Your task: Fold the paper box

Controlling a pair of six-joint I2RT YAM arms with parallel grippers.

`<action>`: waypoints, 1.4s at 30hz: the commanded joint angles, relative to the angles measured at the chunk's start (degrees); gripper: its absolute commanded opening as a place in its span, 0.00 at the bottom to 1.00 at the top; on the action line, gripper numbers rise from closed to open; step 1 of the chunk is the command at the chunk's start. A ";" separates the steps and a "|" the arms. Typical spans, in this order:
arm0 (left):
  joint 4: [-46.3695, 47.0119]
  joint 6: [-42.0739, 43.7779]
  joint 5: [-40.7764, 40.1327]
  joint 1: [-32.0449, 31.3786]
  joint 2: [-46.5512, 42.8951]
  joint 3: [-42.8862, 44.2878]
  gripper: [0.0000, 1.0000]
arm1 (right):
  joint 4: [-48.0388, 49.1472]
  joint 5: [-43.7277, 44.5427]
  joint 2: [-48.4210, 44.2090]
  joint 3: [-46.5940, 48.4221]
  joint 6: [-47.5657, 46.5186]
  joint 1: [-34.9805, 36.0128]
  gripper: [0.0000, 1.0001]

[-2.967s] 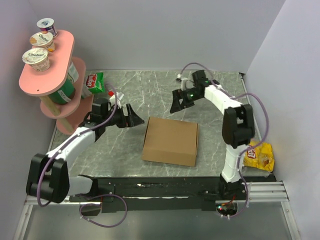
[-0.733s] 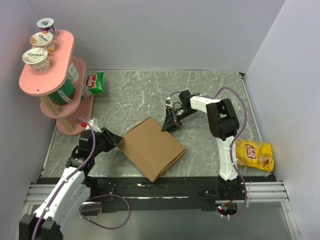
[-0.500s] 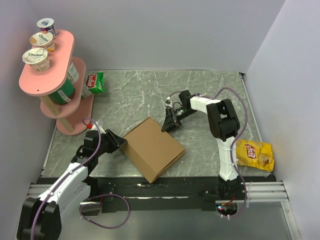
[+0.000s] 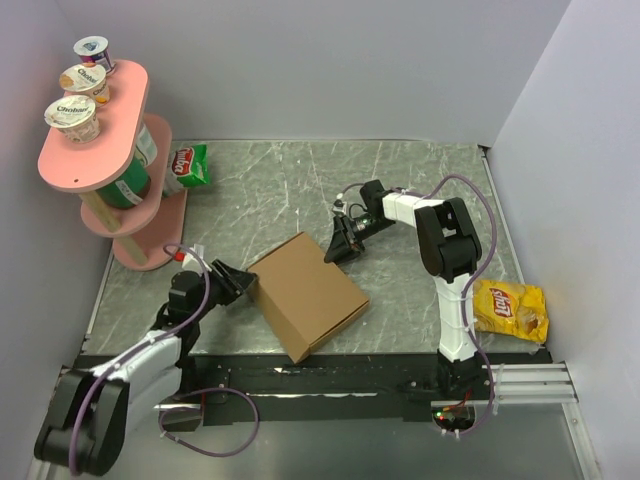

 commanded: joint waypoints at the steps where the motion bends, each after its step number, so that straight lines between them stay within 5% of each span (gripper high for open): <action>1: 12.10 -0.89 5.51 -2.65 5.85 -3.31 0.48 | 5.20 12.64 1.89 -2.63 -0.76 1.58 0.33; 7: 25.30 -1.68 7.18 -6.78 18.50 -0.76 0.49 | 6.43 12.81 1.89 -3.25 0.21 1.85 0.33; 12: 21.13 -0.45 6.31 -6.70 19.67 1.25 0.52 | 8.27 13.69 1.02 -4.56 1.52 1.67 0.33; 18: 7.93 5.17 5.08 -2.93 10.00 5.37 0.60 | 14.33 15.18 -4.51 -9.13 6.18 0.44 0.56; 22: 2.73 10.18 8.76 1.03 9.90 9.34 0.64 | 20.21 18.34 -12.85 -13.78 9.43 -1.31 0.99; 29: -6.58 10.89 10.43 6.12 8.76 15.93 0.76 | 24.70 45.02 -32.97 -22.66 12.86 -1.58 1.00; 33: -12.47 10.97 8.07 7.27 8.67 19.79 0.96 | 25.68 69.55 -47.38 -28.20 10.15 11.02 1.00; 42: -1.33 9.31 11.93 8.24 17.45 21.91 0.96 | 11.47 94.62 -45.95 -23.92 21.02 43.13 1.00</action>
